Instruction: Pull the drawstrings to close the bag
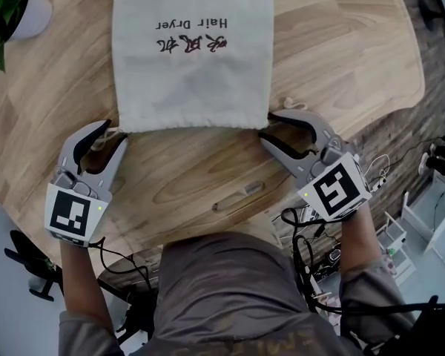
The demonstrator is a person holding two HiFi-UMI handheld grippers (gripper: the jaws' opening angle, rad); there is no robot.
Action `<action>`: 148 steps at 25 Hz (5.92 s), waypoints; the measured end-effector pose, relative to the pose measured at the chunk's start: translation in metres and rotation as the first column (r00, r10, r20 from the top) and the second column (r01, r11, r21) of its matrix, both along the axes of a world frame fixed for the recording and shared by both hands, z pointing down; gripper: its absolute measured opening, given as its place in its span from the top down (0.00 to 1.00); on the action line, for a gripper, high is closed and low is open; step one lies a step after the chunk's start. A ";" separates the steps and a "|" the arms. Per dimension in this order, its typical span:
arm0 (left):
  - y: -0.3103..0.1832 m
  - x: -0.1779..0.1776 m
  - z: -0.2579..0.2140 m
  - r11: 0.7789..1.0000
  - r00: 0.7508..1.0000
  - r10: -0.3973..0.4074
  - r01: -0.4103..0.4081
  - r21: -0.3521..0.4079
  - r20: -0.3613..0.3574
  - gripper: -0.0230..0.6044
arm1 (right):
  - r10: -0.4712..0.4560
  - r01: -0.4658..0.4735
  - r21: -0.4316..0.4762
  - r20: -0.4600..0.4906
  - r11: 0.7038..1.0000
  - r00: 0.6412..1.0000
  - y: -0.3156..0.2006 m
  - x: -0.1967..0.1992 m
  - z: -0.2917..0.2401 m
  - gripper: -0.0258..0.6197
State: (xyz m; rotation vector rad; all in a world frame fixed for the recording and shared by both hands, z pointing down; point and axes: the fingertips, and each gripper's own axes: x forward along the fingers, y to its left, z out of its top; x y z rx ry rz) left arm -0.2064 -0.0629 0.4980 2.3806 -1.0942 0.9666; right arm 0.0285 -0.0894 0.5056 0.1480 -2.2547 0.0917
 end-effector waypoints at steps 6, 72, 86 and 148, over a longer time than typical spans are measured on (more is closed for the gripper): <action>0.004 -0.009 0.011 0.997 0.991 0.050 -0.043 -0.061 0.120 0.94 | 0.006 -0.004 0.044 -0.044 0.999 0.999 0.002 0.000 0.002 0.89; 0.054 -0.017 -0.034 0.994 0.997 -0.065 0.069 -0.083 0.053 0.55 | 0.096 -0.091 0.069 -0.080 0.993 0.992 0.021 0.011 -0.043 0.71; 0.011 0.047 0.007 0.969 0.970 0.230 -0.222 -0.105 0.076 0.59 | -0.001 0.010 0.054 -0.160 0.998 0.987 0.018 -0.015 -0.002 0.72; 0.018 -0.014 0.013 0.981 0.990 0.078 -0.055 -0.184 0.119 0.96 | 0.094 -0.103 -0.030 -0.224 0.994 0.970 0.017 0.049 0.009 0.91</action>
